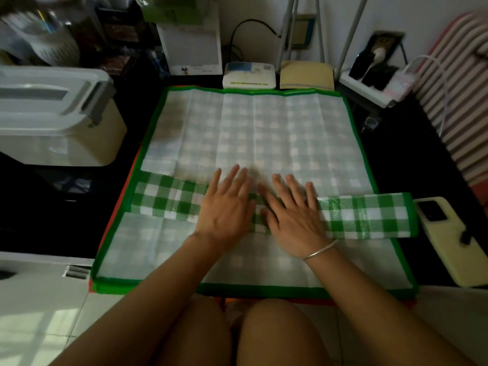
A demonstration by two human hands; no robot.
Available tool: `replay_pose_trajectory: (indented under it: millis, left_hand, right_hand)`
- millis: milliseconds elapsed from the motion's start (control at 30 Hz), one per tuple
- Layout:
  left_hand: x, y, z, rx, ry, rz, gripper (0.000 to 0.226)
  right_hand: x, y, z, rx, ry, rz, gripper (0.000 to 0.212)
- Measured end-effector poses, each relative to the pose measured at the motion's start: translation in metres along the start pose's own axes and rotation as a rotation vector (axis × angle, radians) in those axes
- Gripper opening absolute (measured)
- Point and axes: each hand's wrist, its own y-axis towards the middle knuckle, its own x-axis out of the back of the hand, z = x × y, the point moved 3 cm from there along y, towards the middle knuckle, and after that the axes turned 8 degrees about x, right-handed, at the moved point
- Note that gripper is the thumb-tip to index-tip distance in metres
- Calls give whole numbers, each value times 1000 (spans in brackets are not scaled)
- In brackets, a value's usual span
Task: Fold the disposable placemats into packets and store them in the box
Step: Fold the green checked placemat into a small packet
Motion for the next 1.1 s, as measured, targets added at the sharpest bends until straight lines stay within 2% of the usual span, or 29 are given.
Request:
replay_pose_trajectory:
  millis: [67, 167, 267, 367, 467, 567, 700, 800, 967, 1100]
  left_hand:
    - [-15, -8, 1, -74, 0, 145, 68]
    - [-17, -4, 50, -115, 49, 156, 67]
    - [-8, -13, 135, 13, 143, 126, 65]
    - [2, -22, 170, 91, 256, 134, 72]
    - [19, -19, 146, 95, 364, 55, 71]
    - [31, -22, 91, 83, 259, -15, 67]
    - [6, -33, 2, -123, 13, 127, 65]
    - [-16, -29, -5, -79, 40, 245, 74]
    - [-23, -30, -1, -41, -8, 253, 78]
    - [-23, -31, -1, -43, -29, 237, 64]
  right_hand:
    - [-1, 0, -2, -2, -19, 8, 56]
    - [-1, -1, -3, -3, -24, 32, 58]
    - [0, -2, -2, -5, -11, 33, 58]
    - [0, -1, -1, -22, -5, 42, 57]
    - [0, 0, 0, -31, -11, 55, 57]
    - [0, 1, -1, -35, -27, 87, 57]
    - [3, 2, 2, -43, -11, 74, 56]
    - [2, 2, 1, -39, -25, 64, 55]
    - [0, 2, 0, -26, -32, 82, 57]
    - [3, 0, 1, -9, -4, 111, 59]
